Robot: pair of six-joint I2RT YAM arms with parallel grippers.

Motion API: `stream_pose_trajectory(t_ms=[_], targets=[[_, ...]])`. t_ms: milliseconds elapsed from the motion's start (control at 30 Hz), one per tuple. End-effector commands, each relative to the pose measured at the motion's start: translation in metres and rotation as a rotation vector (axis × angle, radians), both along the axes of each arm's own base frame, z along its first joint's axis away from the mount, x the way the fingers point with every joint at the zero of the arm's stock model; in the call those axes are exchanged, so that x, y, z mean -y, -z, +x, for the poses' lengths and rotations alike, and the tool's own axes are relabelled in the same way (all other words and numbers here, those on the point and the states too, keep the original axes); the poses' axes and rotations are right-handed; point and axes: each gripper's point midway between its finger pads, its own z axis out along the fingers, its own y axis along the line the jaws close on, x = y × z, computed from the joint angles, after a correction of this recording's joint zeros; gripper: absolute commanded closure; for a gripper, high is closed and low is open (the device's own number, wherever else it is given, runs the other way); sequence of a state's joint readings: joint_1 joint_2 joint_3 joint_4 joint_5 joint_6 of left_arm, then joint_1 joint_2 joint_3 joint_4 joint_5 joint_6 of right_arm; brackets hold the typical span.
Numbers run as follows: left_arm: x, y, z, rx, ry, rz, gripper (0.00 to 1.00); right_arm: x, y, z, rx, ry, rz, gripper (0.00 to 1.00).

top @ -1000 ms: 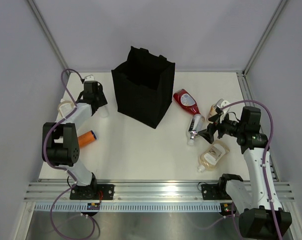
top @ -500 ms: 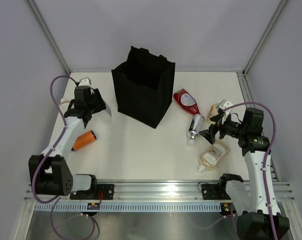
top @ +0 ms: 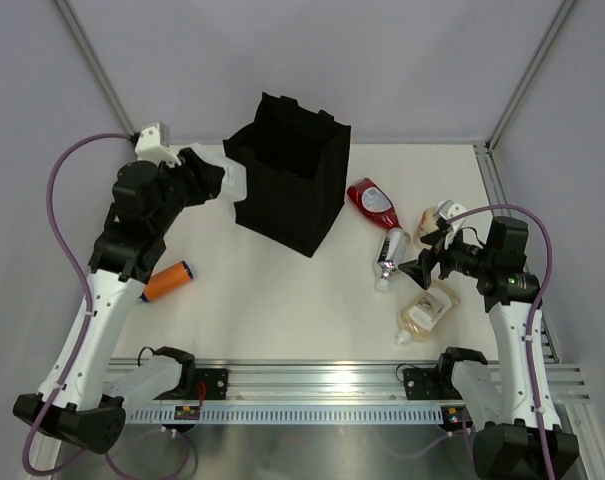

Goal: Place the personal care products into the canvas bag

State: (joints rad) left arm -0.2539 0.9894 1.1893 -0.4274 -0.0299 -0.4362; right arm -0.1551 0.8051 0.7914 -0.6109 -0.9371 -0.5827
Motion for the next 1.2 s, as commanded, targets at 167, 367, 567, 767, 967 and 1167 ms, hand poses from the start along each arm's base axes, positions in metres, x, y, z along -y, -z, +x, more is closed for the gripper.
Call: stream_pose_trajectory(t_ms=[167, 367, 567, 767, 967, 1167], targets=[[0.067, -0.188, 0.006, 0.413, 0.205, -0.17, 1.0, -0.001, 0.0, 0.002, 0.011, -0.018, 0.005, 0.0], [0.113, -0.17, 0.08, 0.342, 0.235, -0.114, 1.0, 0.0, 0.0, 0.002, 0.009, -0.011, 0.002, 0.0], [0.139, -0.14, 0.122, 0.29, 0.257, -0.042, 1.0, 0.001, 0.001, 0.001, 0.011, -0.008, 0.003, 0.01], [0.161, -0.065, 0.15, 0.156, 0.294, 0.027, 1.0, 0.001, 0.003, 0.002, 0.005, -0.01, 0.003, 0.01], [0.193, 0.007, 0.164, 0.029, 0.397, 0.055, 0.94, 0.002, 0.006, 0.003, -0.009, -0.01, 0.004, 0.0], [0.214, 0.055, 0.171, -0.061, 0.469, 0.038, 0.6, 0.002, 0.009, 0.004, -0.024, -0.008, 0.006, 0.0]])
